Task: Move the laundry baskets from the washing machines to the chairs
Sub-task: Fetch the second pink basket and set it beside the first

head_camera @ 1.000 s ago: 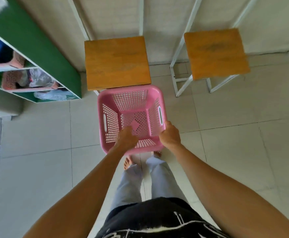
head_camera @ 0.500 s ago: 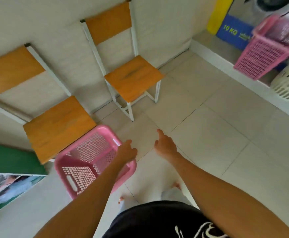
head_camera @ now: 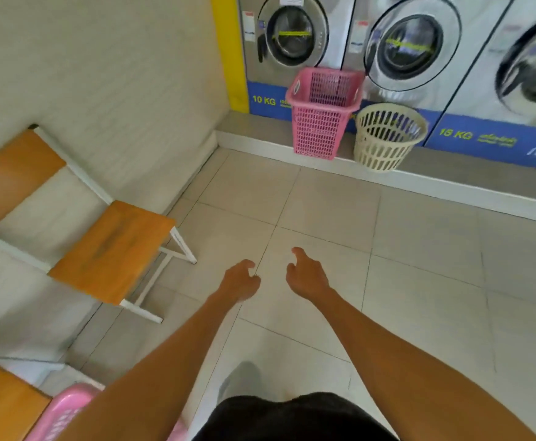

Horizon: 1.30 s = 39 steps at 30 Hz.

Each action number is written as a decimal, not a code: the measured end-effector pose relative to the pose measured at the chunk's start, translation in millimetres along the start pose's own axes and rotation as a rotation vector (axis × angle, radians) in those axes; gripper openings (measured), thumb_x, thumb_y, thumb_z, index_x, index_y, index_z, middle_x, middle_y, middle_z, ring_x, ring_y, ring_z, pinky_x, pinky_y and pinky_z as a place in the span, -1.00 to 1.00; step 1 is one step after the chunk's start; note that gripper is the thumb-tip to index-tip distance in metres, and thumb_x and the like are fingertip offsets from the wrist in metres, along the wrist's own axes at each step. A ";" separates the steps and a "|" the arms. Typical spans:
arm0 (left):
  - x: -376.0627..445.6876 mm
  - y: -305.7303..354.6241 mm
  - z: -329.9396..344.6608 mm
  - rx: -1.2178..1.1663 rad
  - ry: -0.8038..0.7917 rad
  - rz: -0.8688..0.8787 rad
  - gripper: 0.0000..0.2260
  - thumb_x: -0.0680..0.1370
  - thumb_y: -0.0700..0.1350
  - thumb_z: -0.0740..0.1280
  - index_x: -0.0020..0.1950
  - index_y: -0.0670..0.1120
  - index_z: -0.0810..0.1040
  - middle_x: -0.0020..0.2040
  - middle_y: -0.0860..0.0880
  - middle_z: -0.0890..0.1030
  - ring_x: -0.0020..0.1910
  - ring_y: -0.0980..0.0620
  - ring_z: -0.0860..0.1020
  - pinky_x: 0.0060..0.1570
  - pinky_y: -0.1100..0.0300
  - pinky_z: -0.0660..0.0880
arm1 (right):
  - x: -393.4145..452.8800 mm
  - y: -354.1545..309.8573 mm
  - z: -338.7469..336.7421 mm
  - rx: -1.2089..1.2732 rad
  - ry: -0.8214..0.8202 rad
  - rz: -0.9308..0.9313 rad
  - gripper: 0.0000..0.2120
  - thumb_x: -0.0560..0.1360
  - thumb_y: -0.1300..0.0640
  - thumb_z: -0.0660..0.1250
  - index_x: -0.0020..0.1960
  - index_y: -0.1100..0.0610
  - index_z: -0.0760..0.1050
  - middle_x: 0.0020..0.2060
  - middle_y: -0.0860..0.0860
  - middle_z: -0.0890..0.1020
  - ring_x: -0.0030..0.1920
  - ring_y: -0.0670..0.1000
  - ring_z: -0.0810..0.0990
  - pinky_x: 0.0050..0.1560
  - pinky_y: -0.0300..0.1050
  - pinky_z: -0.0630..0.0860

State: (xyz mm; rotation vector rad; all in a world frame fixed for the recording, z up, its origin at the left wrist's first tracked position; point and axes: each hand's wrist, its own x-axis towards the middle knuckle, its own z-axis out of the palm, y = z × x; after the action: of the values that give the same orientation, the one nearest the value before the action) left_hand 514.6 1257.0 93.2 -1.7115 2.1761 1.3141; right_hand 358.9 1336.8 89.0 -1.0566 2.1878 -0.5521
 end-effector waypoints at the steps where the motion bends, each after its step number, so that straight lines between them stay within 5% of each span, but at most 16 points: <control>1: 13.9 16.9 -0.7 0.010 -0.009 0.027 -0.55 0.52 -0.10 0.25 0.43 -0.01 0.38 0.37 -0.08 0.46 0.22 -0.01 0.48 0.05 0.28 0.31 | 11.8 5.3 -12.8 0.008 0.026 0.013 -0.52 0.66 0.09 0.11 0.57 0.04 0.22 0.19 0.14 0.64 0.15 0.16 0.62 0.12 0.02 0.57; 8: 119.6 98.9 -7.5 0.027 -0.076 0.129 -0.55 0.51 -0.11 0.26 0.42 -0.02 0.39 0.36 -0.06 0.46 0.15 0.04 0.45 0.03 0.27 0.32 | 115.4 29.3 -74.4 0.039 0.097 0.094 -0.55 0.64 0.14 0.13 0.53 0.06 0.27 0.06 0.14 0.68 0.05 0.17 0.65 0.06 0.02 0.60; 18: 301.3 217.9 -48.5 -0.019 -0.162 0.166 -0.59 0.52 -0.11 0.25 0.38 0.00 0.42 0.34 -0.03 0.47 0.21 0.01 0.46 0.09 0.22 0.38 | 289.7 22.5 -167.1 0.018 0.159 0.155 -0.58 0.67 0.11 0.16 0.52 0.08 0.30 0.18 0.13 0.66 0.09 0.14 0.68 0.14 0.04 0.62; 22: 356.4 267.4 -68.9 -0.024 -0.168 0.165 -0.52 0.54 -0.13 0.23 0.46 0.01 0.28 -0.18 0.14 0.44 -0.16 0.12 0.51 -0.15 0.25 0.47 | 350.0 18.7 -201.5 0.039 0.187 0.157 -0.58 0.68 0.09 0.16 0.52 0.08 0.30 0.10 0.10 0.68 0.01 0.11 0.69 0.10 -0.01 0.64; 24: 383.1 289.3 -75.3 0.008 -0.175 0.179 -0.49 0.53 -0.14 0.23 0.48 0.02 0.23 -0.22 0.17 0.38 -0.24 0.16 0.50 -0.25 0.27 0.48 | 381.8 18.7 -215.1 0.050 0.179 0.182 -0.58 0.67 0.10 0.16 0.52 0.08 0.30 0.13 0.11 0.68 0.03 0.13 0.69 0.09 -0.01 0.64; 29: 449.1 339.6 -81.2 0.013 -0.188 0.168 -0.45 0.53 -0.15 0.23 0.51 0.01 0.20 0.10 -0.02 0.49 -0.25 0.26 0.44 -0.36 0.36 0.34 | 470.9 17.9 -247.9 0.060 0.158 0.193 -0.56 0.66 0.11 0.14 0.54 0.06 0.27 0.26 0.15 0.61 0.12 0.19 0.66 0.09 0.02 0.63; 33: 514.5 380.5 -85.5 0.021 -0.167 0.160 -0.47 0.55 -0.14 0.25 0.51 -0.01 0.21 0.41 -0.12 0.40 -0.14 0.14 0.48 -0.31 0.37 0.35 | 553.5 21.2 -278.7 0.045 0.127 0.184 -0.54 0.66 0.08 0.12 0.55 0.05 0.25 0.32 0.15 0.58 0.22 0.20 0.61 0.18 0.05 0.57; 39: 603.0 438.9 -110.2 0.059 -0.106 0.116 -0.49 0.55 -0.15 0.25 0.50 -0.04 0.25 0.43 -0.16 0.39 0.07 0.00 0.52 -0.08 0.26 0.42 | 662.6 28.8 -350.3 -0.034 0.076 0.151 -0.54 0.66 0.08 0.14 0.56 0.08 0.25 0.37 0.17 0.53 0.36 0.22 0.51 0.32 0.06 0.46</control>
State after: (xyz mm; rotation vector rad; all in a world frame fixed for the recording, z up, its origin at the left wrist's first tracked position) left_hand -26.4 732.0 89.3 -1.4797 2.2602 1.3192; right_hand -215.2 854.2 79.2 -0.8918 2.3277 -0.4953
